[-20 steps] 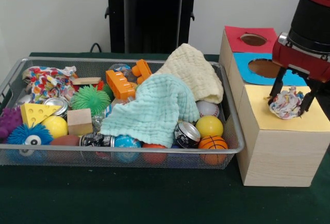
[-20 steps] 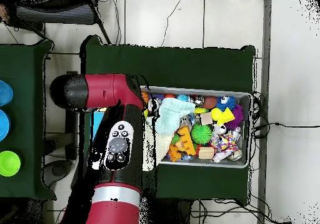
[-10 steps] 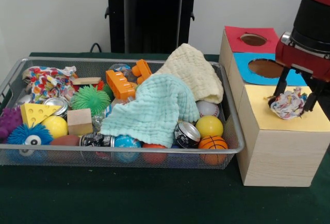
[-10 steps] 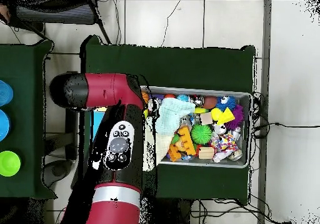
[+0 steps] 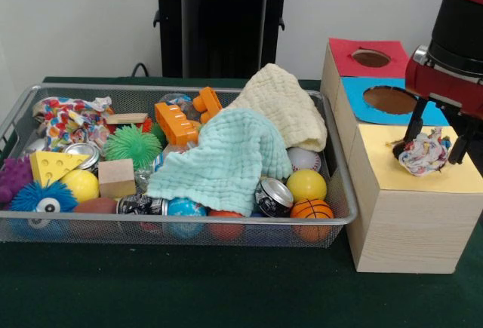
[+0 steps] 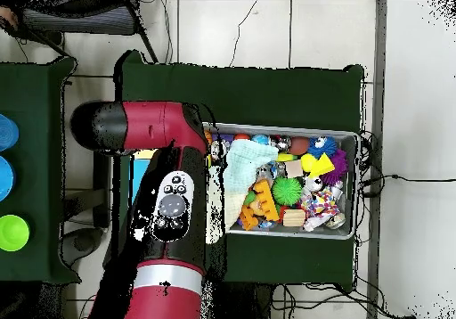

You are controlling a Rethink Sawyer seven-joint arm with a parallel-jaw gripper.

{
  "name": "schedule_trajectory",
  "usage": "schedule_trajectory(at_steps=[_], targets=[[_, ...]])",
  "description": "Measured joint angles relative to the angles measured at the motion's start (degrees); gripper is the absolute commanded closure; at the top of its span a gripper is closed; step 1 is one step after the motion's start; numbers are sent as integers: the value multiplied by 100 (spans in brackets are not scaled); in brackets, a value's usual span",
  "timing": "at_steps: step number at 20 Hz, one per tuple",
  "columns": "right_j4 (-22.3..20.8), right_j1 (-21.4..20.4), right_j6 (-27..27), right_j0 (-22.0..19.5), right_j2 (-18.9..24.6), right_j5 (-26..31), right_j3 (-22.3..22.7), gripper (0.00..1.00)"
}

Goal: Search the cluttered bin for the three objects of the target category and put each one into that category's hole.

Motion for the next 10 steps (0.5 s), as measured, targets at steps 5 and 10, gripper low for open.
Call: schedule_trajectory(at_steps=[5, 10], targets=[[1, -4, 0, -2, -69, 64, -14, 0], [-7, -47, 0, -2, -193, 343, -22, 0]])
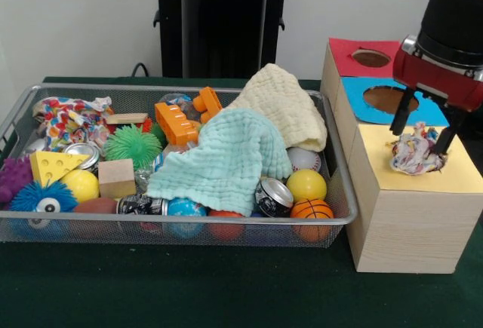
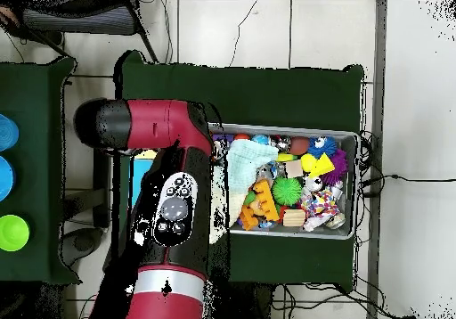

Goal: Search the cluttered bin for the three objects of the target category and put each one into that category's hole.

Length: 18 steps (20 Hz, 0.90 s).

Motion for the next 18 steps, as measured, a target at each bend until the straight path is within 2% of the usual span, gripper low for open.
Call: schedule_trajectory(at_steps=[8, 18], targets=[[-14, -112, 0, -22, -146, 570, -43, 0], [-15, -216, 0, -161, -146, 653, -95, 0]])
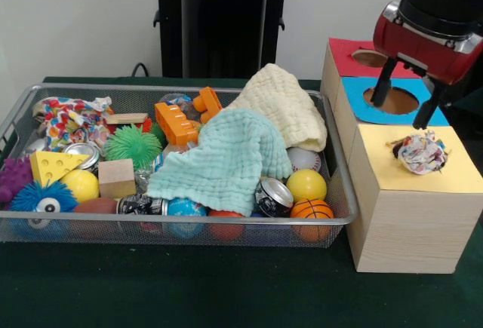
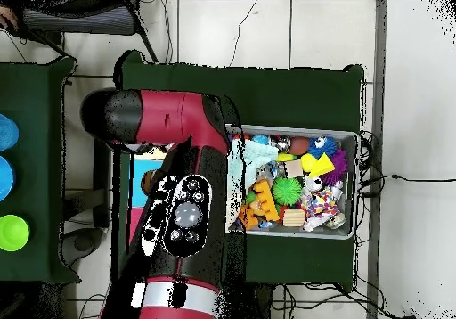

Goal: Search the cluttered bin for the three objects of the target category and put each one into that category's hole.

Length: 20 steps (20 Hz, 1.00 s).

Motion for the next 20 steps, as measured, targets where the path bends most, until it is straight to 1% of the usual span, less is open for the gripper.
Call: schedule_trajectory(at_steps=[7, 8, 20], targets=[[0, -94, 0, -58, -1, 1, 0, 0], [0, -129, 0, -77, 0, 1, 1, 100], [1, -240, 0, -94, 2, 1, 1, 100]])
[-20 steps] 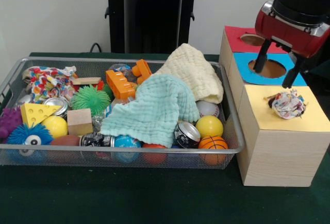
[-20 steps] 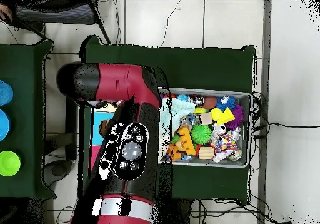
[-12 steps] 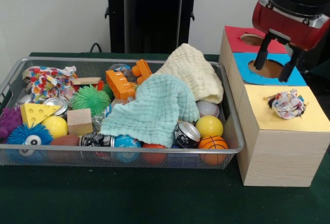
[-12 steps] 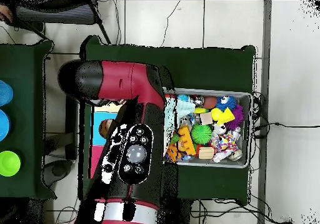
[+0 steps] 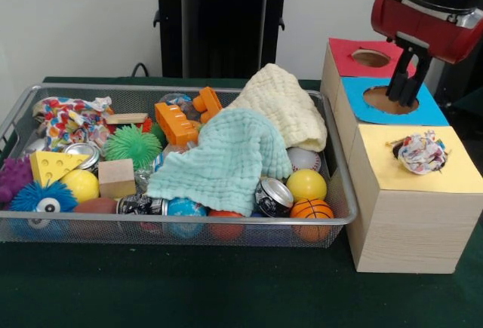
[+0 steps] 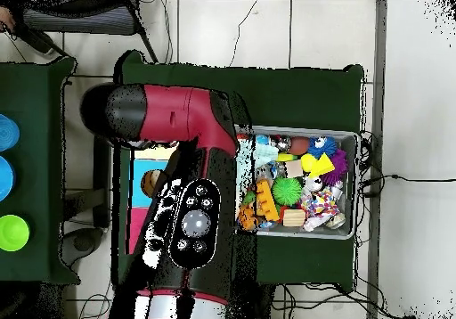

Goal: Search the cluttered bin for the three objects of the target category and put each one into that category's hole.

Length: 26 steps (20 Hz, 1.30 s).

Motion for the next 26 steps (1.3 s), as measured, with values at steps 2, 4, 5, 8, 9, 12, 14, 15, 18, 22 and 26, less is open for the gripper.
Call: schedule_trajectory(at_steps=[2, 4, 5, 8, 9, 12, 14, 15, 18, 22, 26], targets=[[0, -5, 0, 3, 0, 0, 0, 100], [11, -9, 0, 17, -1, 0, 1, 100], [16, -8, 0, 22, 0, 0, 1, 100], [41, -6, 0, 66, 0, -4, 0, 100], [45, -4, 0, 78, 0, -8, 1, 100], [60, 21, 0, 138, 0, -86, 1, 100], [65, 34, 0, 158, -1, -132, 1, 100], [66, 42, 0, 169, 0, -162, 1, 100], [69, 93, 0, 225, 0, -339, 2, 100], [74, 157, 0, 282, 0, -578, 3, 100], [74, 240, 0, 311, 1, -763, 13, 100]])
